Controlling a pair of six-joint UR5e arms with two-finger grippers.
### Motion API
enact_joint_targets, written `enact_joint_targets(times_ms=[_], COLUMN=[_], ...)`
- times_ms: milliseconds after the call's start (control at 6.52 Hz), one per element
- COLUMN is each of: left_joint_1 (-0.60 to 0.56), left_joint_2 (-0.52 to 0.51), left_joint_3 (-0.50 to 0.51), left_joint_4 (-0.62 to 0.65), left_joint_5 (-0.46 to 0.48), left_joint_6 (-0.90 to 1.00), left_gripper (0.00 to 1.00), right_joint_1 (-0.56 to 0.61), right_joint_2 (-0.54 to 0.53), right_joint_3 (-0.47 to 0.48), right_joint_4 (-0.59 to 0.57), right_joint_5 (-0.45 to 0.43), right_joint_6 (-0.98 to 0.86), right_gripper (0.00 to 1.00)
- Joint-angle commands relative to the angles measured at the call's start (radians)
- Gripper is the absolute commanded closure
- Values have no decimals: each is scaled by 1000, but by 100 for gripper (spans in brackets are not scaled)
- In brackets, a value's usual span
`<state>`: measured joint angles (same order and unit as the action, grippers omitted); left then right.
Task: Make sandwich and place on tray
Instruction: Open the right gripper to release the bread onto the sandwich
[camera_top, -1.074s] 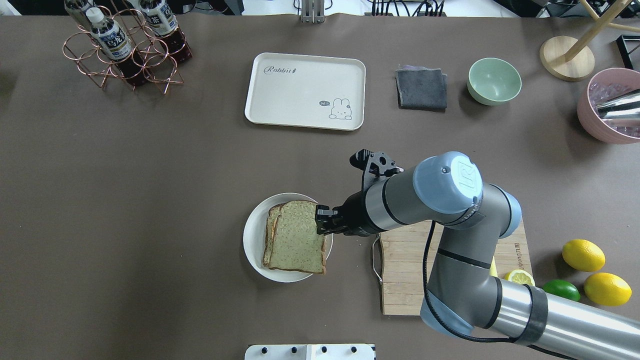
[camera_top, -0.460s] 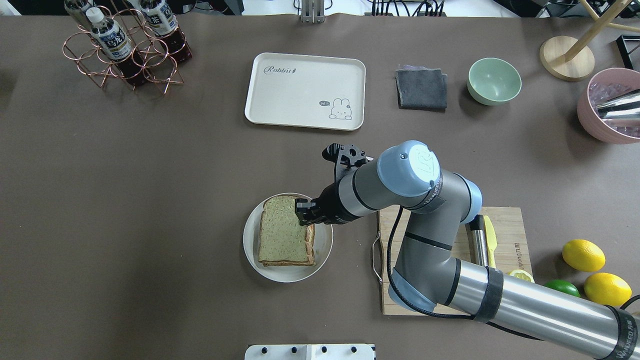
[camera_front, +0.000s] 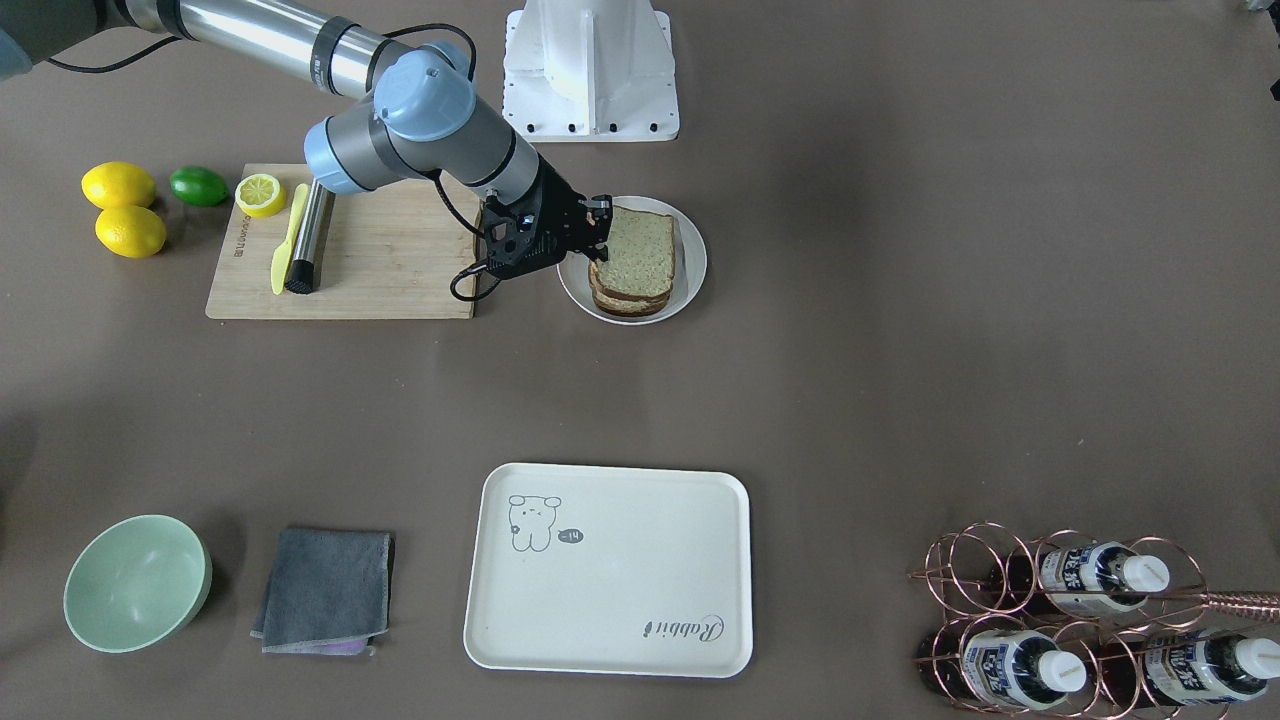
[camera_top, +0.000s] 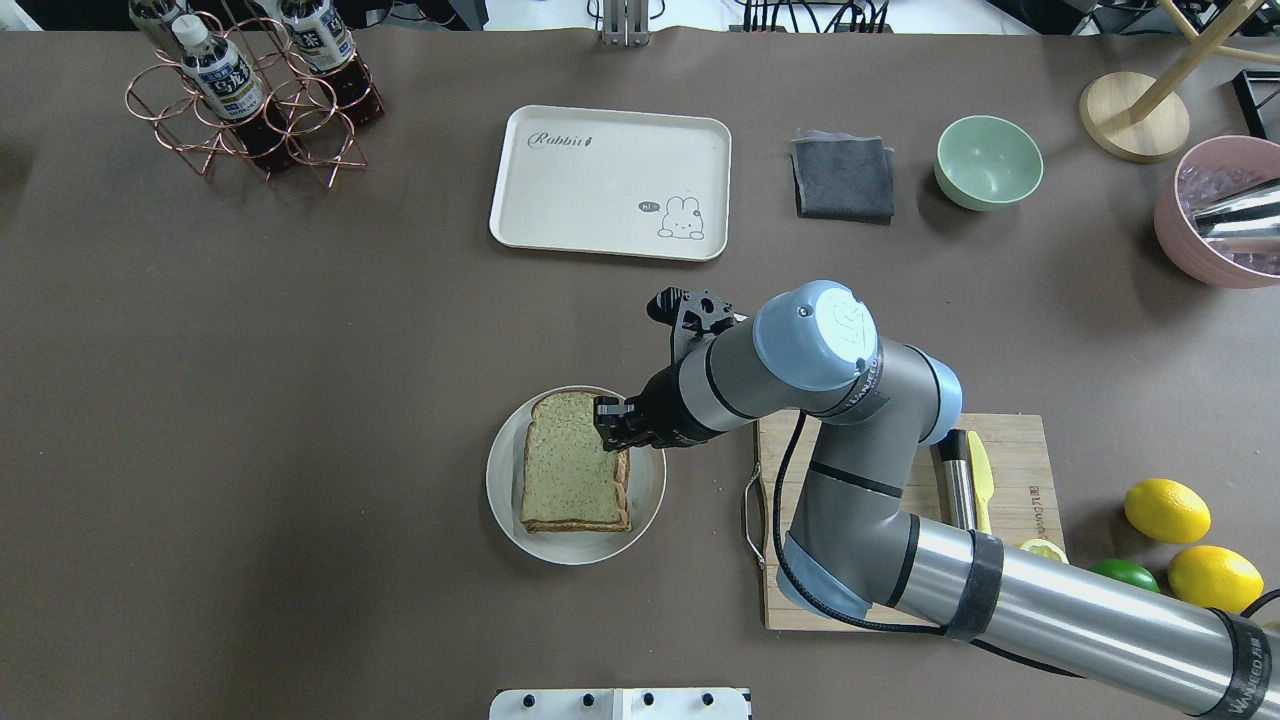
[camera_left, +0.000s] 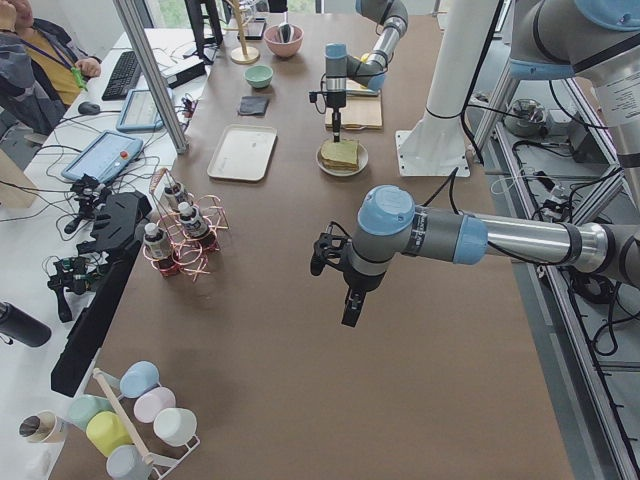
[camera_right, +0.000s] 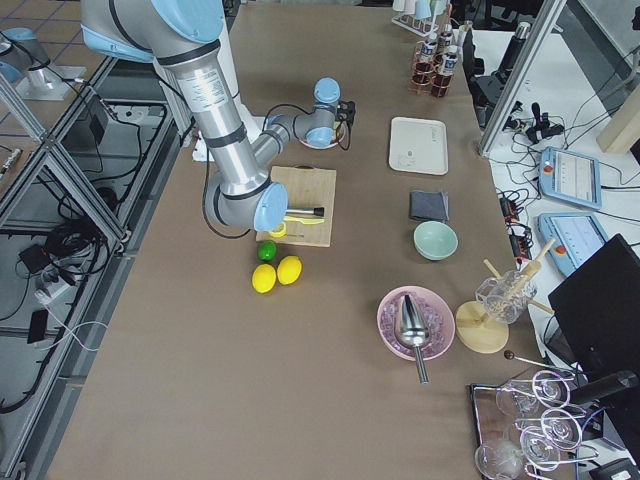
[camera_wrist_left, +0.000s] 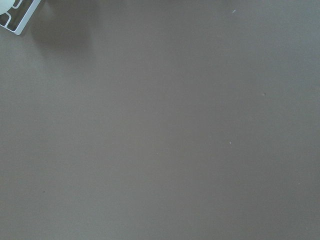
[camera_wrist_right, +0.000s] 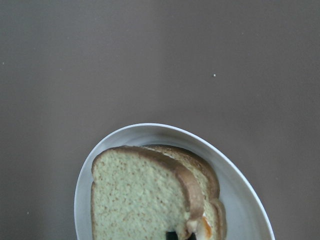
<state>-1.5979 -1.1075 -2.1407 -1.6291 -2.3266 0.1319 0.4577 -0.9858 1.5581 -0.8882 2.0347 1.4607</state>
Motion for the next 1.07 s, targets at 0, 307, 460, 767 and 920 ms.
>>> enact_joint_targets(times_ms=[0, 307, 460, 767, 920], left_joint_1=[-2, -2, -2, -2, -2], left_joint_2=[0, 0, 0, 0, 0], left_joint_3=[-1, -1, -1, -1, 1], left_joint_4=[0, 0, 0, 0, 0], left_joint_5=[0, 0, 0, 0, 0], left_joint_6=[0, 0, 0, 0, -2], left_gripper=[2, 2, 2, 2, 2], right_joint_1=[-2, -4, -5, -10, -8], right_joint_2=[2, 9, 9, 9, 7], right_joint_3=[-1, -13, -16, -15, -13], right_joint_4=[0, 0, 2, 2, 2], right_joint_5=[-2, -5, -7, -13, -13], right_joint_6=[6, 7, 7, 7, 6], right_gripper=[100, 87, 58, 0, 0])
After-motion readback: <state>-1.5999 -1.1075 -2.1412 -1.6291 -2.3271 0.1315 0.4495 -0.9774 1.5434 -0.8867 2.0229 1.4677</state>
